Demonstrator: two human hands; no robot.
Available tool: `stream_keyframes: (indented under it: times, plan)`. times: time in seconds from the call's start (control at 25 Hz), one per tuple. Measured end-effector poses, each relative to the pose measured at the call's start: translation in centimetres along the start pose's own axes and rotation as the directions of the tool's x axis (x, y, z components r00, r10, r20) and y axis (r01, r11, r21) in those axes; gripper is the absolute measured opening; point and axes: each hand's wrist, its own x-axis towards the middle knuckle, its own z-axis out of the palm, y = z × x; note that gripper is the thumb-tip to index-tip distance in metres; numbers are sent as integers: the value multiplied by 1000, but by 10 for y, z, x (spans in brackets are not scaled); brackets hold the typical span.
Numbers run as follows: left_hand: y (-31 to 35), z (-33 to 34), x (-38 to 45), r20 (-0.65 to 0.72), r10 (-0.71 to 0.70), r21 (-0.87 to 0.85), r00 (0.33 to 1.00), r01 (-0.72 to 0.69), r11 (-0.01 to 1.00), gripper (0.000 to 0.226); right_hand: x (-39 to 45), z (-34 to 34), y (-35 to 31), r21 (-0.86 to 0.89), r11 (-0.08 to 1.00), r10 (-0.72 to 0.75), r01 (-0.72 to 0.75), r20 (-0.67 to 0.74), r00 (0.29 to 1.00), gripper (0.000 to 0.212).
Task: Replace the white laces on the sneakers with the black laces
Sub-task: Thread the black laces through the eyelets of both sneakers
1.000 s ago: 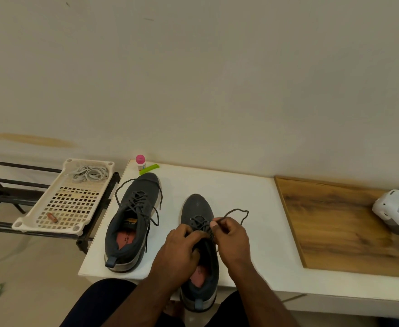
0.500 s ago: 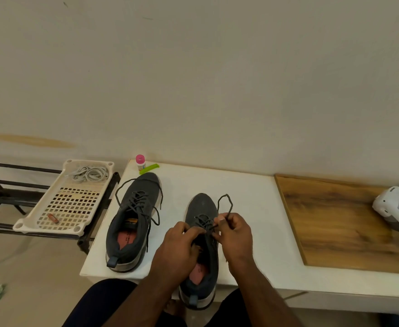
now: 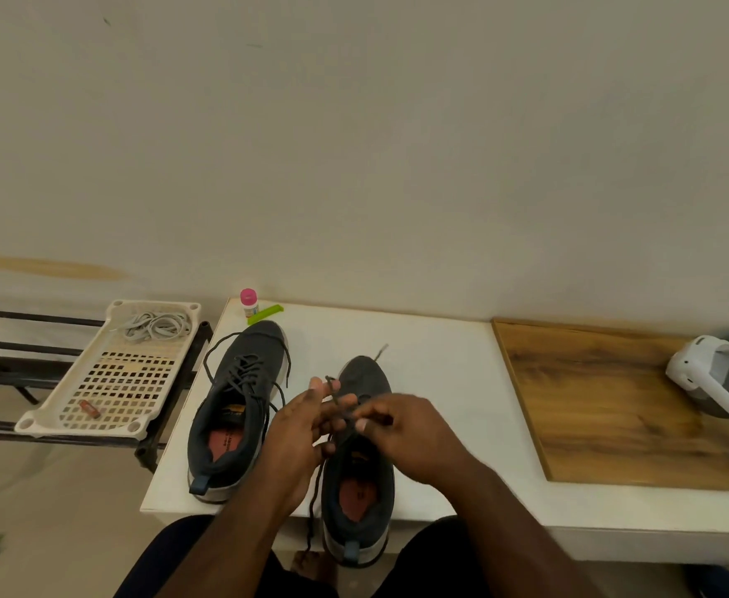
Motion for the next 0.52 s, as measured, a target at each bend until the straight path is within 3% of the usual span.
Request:
stream_keyframes:
  times: [0.08, 0.12, 0.2, 0.24, 0.32, 0.44, 0.52]
  plan:
    - [1, -1, -2, -1, 8, -58, 1000, -8, 998, 25, -11, 3, 12, -90, 996, 32, -26, 70, 997, 19]
    - [0, 0, -3, 7, 22, -43, 1000, -22, 999, 21, -14, 3, 17, -61, 997, 46, -44, 38, 998, 20]
    - [-2, 6, -7, 66, 51, 57, 996, -55, 997, 16, -12, 2, 23, 224, 967, 152, -120, -129, 980, 21]
    - [-3, 10, -9, 102, 71, 132, 992, -84, 988, 14, -6, 1, 21, 422, 895, 235, -143, -175, 956, 20]
    - [-6, 16, -13, 168, 122, 305, 978, -170, 937, 11, 10, -1, 8, 642, 741, 325, -198, -85, 942, 24]
    - [-14, 21, -17, 254, 125, 497, 959, -241, 834, 9, 25, -2, -14, 515, 806, 284, -292, 96, 954, 20]
    - [-15, 21, -18, 249, 83, 552, 965, -212, 807, 14, 29, 0, -16, 449, 859, 230, -246, 91, 969, 16]
